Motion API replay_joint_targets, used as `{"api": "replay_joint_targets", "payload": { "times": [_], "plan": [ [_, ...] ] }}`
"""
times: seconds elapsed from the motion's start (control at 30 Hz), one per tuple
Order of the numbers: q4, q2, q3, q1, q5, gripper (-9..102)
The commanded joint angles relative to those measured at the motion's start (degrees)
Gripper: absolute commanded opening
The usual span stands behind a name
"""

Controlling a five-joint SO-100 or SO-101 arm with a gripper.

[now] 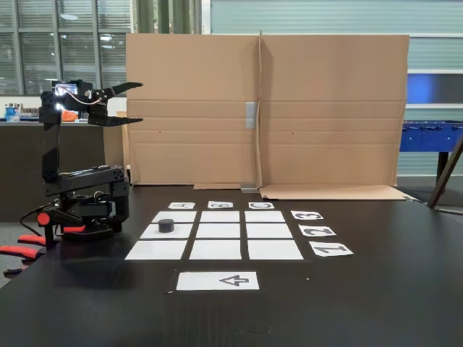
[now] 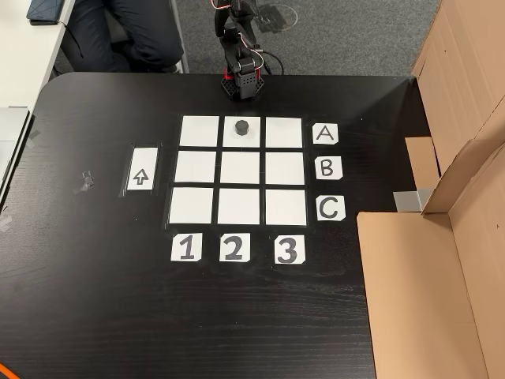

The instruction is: Pick up a new token and place it in the grid on square A2.

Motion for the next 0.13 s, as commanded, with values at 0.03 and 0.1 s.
{"api": "replay_joint_targets", "payload": {
  "times": [0.03,0.1],
  "plan": [
    [0.18,0.0,-1.14,0.09,0.0,39],
    [0.26,0.0,-1.14,0.09,0.0,39]
  ]
}}
